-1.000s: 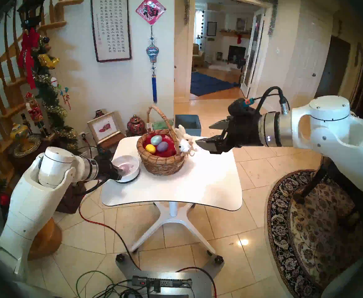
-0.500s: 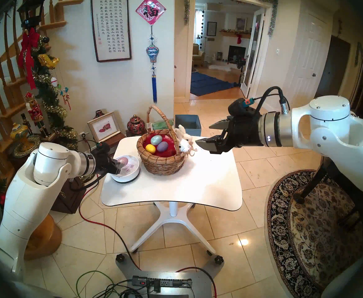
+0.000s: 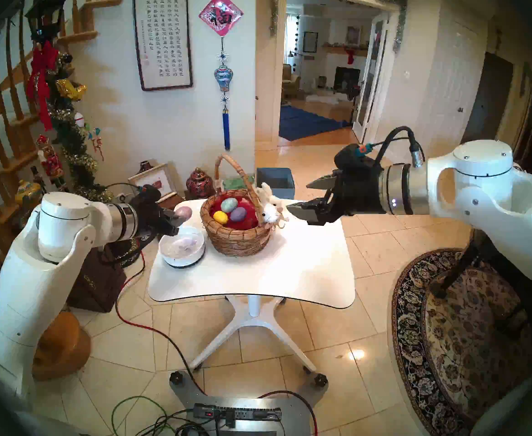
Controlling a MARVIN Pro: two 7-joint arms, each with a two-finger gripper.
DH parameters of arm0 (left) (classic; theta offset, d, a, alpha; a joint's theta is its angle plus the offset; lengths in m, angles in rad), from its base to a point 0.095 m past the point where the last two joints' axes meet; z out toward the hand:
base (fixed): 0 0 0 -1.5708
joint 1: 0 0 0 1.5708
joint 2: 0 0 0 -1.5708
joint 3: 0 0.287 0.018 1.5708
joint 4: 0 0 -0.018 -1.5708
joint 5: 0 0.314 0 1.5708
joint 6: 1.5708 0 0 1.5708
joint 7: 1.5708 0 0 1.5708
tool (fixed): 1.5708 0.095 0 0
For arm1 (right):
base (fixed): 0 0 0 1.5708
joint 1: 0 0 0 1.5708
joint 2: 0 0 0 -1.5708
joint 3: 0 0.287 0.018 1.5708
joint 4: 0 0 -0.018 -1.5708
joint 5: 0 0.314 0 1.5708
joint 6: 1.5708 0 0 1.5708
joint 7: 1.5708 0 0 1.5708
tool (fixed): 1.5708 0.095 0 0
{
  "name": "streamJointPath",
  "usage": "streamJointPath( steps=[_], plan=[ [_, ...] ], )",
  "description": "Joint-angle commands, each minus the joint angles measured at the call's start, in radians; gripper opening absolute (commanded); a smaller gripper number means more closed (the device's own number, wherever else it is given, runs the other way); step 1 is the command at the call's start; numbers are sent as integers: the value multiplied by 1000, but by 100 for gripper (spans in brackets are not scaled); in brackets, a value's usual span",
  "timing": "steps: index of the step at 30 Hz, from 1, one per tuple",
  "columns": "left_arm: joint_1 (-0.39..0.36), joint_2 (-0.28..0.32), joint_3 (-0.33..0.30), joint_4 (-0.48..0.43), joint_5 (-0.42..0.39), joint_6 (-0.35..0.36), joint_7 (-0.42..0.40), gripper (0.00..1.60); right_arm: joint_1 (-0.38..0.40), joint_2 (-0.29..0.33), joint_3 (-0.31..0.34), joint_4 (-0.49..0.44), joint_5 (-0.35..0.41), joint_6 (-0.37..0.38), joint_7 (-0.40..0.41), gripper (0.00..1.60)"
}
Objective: Put easter egg into basket
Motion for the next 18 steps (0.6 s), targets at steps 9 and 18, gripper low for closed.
streamJointPath(
  steps=[9, 18],
  plan=[
    [-176, -55, 134, 8, -58, -3, 13, 53, 6, 0, 10, 2, -2, -2, 1, 160],
    [-226, -42, 218, 62, -135, -3, 39, 60, 5, 0, 11, 3, -2, -2, 2, 160]
  ],
)
